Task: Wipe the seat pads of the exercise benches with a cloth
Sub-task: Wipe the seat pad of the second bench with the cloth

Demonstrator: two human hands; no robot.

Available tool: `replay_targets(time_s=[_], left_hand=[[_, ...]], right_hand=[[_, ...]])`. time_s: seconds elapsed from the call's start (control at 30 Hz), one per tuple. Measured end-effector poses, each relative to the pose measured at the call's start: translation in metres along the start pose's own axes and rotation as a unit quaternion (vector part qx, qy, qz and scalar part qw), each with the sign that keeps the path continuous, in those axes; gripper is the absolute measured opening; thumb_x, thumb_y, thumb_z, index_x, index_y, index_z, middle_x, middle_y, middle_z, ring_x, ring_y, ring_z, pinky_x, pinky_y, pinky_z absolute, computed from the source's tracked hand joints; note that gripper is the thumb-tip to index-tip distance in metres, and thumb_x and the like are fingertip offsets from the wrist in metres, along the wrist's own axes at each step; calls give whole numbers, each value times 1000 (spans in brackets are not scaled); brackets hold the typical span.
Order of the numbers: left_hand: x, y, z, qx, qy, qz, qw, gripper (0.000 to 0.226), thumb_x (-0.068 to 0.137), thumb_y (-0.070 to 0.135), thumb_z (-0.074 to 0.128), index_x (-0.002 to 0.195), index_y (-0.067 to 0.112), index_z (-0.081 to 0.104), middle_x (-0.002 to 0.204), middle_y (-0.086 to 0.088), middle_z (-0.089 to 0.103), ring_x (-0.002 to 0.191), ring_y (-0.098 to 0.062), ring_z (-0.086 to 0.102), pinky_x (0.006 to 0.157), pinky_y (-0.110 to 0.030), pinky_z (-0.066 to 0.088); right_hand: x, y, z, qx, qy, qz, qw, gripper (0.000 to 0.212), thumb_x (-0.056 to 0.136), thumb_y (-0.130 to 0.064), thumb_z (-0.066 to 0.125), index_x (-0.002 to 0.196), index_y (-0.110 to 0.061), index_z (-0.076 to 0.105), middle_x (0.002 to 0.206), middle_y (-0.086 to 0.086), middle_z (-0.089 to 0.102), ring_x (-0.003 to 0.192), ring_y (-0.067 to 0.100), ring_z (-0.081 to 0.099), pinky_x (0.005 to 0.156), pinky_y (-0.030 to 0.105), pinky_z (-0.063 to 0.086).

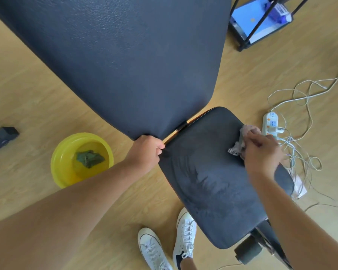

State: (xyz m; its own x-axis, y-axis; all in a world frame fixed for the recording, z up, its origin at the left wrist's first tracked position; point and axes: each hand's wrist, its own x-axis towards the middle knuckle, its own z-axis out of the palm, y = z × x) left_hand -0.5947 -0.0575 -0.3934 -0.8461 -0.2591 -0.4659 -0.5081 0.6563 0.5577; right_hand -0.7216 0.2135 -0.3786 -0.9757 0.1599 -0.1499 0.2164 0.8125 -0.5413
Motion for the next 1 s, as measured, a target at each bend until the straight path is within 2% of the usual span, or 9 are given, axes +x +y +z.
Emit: replay_targets(time_s=[0.13,0.23,0.37,0.53,0.67,0.77,0.83,0.93,1.0], left_hand=[[-1,-3,2,7,1,11,1000,31,90,-2,68,119,6,74,112,-12,78,103,-21,73,86,-21,49],[0,-3,1,13,6,14,1000,26,90,0,69,115,5,76,110,-14,79,102,-26,73,89,-29,54],[1,1,0,20,11,17,1000,21,89,1,69,107,4,79,104,-15,79,98,-30,73,86,-39,59],[-2,5,0,32,8,17,999,17,85,-8,68,85,7,77,94,-14,80,89,-25,75,70,-34,59],[-1,3,-1,28,0,1,1000,28,85,-6,67,97,15,80,99,-12,80,84,-21,70,73,-26,51],[1,1,-1,24,-1,-3,1000,22,84,-6,66,94,8,81,95,-12,81,82,-22,71,73,-27,51],[2,2,-1,28,6,-1,1000,17,84,-5,67,94,2,79,92,-12,80,88,-28,74,74,-30,54],[2,6,-1,30,8,-6,1000,19,85,-4,67,96,3,80,94,-12,80,91,-30,73,76,-28,53],[2,9,-2,30,7,-11,999,19,85,-4,66,96,3,80,96,-13,80,92,-31,73,80,-30,55]], right_hand=[[-72,-58,49,6,-84,-201,976,34,82,13,65,101,-12,80,81,-1,50,83,30,53,65,21,38],[-136,17,5,-27,-239,-293,925,46,72,18,71,102,-15,78,85,-1,56,81,20,49,68,19,43],[-106,94,-70,-62,-188,-168,966,27,83,3,75,92,-22,81,88,-14,53,80,17,56,77,6,41],[9,5,-16,31,10,58,998,18,89,-18,67,100,-11,79,97,7,63,92,33,68,82,41,55],[-84,-4,-3,65,-171,-155,971,15,86,9,64,98,6,71,83,0,62,71,13,60,64,18,50],[-145,67,-52,-96,-332,-415,842,45,70,13,72,107,-13,76,98,-3,55,82,17,52,74,19,47],[-118,103,-80,-127,-338,-466,808,44,75,7,67,109,-20,72,101,-10,50,84,15,50,78,22,48],[-44,105,-96,-90,-176,-281,939,18,88,-9,61,91,-22,73,89,-22,52,85,-1,58,77,5,43],[-15,98,-91,-87,-45,-108,989,19,85,-2,63,88,-18,72,85,-14,53,85,13,65,71,-3,36]])
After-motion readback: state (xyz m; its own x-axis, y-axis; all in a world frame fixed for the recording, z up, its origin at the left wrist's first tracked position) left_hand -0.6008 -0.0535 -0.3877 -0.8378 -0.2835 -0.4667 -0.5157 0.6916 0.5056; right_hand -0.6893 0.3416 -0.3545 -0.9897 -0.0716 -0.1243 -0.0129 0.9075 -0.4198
